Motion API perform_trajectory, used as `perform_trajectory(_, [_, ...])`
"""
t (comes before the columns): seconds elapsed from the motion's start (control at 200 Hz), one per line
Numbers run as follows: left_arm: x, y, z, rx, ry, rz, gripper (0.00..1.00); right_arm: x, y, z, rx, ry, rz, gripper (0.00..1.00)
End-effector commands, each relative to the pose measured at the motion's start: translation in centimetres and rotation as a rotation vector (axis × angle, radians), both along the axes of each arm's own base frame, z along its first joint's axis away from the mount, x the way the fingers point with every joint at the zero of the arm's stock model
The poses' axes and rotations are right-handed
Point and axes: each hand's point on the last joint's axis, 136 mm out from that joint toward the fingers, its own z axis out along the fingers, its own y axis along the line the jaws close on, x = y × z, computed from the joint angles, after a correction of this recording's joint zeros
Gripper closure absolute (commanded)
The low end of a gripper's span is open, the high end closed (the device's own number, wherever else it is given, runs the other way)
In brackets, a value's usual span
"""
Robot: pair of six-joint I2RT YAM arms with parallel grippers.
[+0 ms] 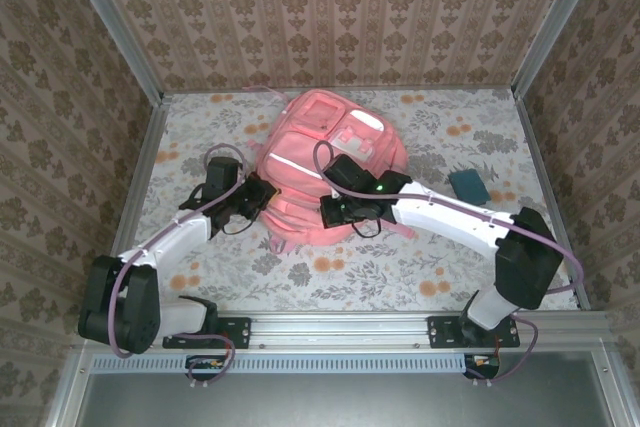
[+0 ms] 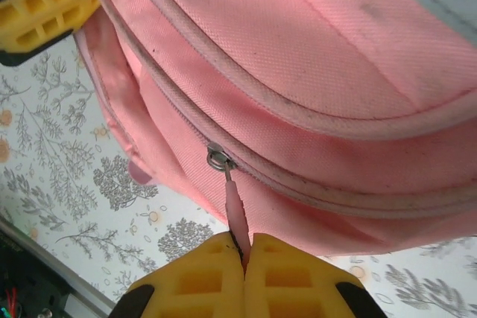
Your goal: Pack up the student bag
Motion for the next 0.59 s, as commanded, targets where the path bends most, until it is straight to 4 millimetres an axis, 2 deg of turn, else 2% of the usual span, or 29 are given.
perform_trajectory(0.0, [1.3,1.9,0.9,0.064,-0.05,0.055,1.0,-0.3,-6.5,-0.9,-0.257,-0.023,-0.097,1.0])
perform_trajectory(0.14, [1.3,2.3,0.7,0.079,-0.048,0.059,1.0,0.0,-8.8,-1.0,-0.326,-0.048,-0.136,1.0])
perform_trajectory(0.33, [1.3,2.4,0.1,0.097,-0.04,0.056,1.0,-1.1,-8.8,-1.5,-0.308,-0.055,-0.049,1.0])
perform_trajectory(0.44, [1.4,2.3,-0.1,0.093,-0.039,0.05,1.0,-2.5,-7.2,-1.5,-0.206,-0.052,0.062,1.0])
perform_trajectory(0.49, [1.5,2.1,-0.2,0.089,-0.038,0.046,1.0,-3.0,-5.7,-1.7,-0.133,-0.036,0.108,1.0])
perform_trajectory(0.59, [1.6,1.6,-0.2,0.072,-0.04,0.035,1.0,-3.1,-2.6,-0.5,-0.005,-0.037,0.149,1.0])
